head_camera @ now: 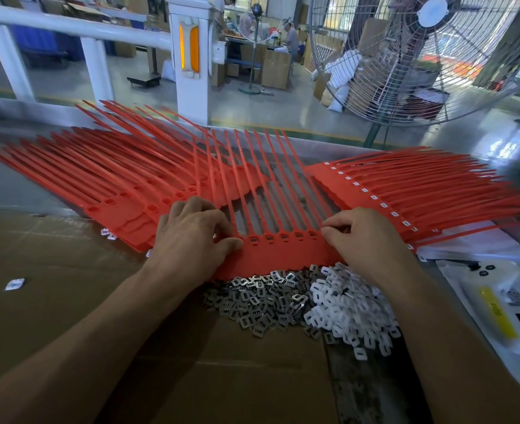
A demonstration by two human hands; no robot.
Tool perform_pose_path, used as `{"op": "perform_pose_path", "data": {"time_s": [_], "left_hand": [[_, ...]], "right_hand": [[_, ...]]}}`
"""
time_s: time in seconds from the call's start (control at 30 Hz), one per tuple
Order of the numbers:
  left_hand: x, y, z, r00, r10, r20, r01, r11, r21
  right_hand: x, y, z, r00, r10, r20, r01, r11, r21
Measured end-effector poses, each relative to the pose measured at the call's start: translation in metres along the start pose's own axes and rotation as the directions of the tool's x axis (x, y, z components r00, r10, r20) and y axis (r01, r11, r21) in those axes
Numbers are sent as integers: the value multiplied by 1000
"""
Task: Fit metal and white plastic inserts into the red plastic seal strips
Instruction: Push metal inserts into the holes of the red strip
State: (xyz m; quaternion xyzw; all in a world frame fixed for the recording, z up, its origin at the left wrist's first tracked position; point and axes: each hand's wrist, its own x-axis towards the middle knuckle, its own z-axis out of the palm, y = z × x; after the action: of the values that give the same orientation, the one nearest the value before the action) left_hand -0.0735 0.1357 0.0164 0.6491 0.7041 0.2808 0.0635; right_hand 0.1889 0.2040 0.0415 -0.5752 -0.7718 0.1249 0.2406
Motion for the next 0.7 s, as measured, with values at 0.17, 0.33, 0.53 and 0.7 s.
{"op": "perform_pose_path", "data": {"time_s": [0.17,0.33,0.53,0.7], "left_hand": [[0,0,0,1000,-6,3,6,1000,0],[0,1,0,1000,-8,4,8,1000,-5],[0,1,-1,1000,-16,-4,16,1000,-14],[0,1,0,1000,-17,-8,16,1000,-14]], "right_hand": [[-5,-9,-5,979,-155,129,130,975,180],[-9,-18,-5,871,-310,381,238,945,224],[-13,-22,-5,809,-349,473,276,936,218],[-15,-28,-6,800,-363,479,296,932,210]]}}
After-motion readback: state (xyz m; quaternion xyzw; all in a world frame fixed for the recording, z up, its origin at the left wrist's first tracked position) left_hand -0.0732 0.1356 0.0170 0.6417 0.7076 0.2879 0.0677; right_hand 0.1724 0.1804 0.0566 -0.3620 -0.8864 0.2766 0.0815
